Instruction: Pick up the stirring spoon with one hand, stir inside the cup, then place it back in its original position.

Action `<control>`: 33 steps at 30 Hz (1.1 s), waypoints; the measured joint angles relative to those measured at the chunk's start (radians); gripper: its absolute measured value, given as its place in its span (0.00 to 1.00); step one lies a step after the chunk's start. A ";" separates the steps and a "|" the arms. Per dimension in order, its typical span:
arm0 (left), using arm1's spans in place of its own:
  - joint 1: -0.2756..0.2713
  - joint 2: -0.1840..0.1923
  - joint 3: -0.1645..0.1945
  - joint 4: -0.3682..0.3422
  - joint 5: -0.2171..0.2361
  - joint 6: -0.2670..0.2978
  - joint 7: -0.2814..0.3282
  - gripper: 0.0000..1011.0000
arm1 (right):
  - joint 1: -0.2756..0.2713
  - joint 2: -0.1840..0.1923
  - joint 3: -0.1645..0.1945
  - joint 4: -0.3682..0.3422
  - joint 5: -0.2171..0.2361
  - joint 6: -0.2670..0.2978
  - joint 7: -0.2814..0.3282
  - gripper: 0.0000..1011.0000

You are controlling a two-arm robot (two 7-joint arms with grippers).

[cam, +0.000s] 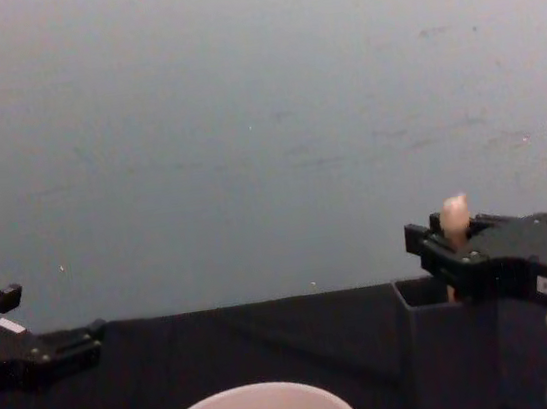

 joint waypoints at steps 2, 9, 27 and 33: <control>0.000 0.000 0.000 0.000 0.000 0.000 0.000 0.99 | 0.000 0.000 0.000 0.000 0.001 0.000 0.000 0.29; 0.000 0.000 0.000 0.000 0.000 0.000 0.000 0.99 | 0.000 0.001 0.000 0.000 0.002 -0.001 0.001 0.50; 0.000 0.000 0.000 0.000 0.000 0.000 0.000 0.99 | 0.001 0.001 0.000 -0.001 0.004 -0.002 0.002 0.99; 0.000 0.000 0.000 0.000 0.000 0.000 0.000 0.99 | 0.001 -0.001 0.010 -0.011 0.020 -0.011 0.015 0.99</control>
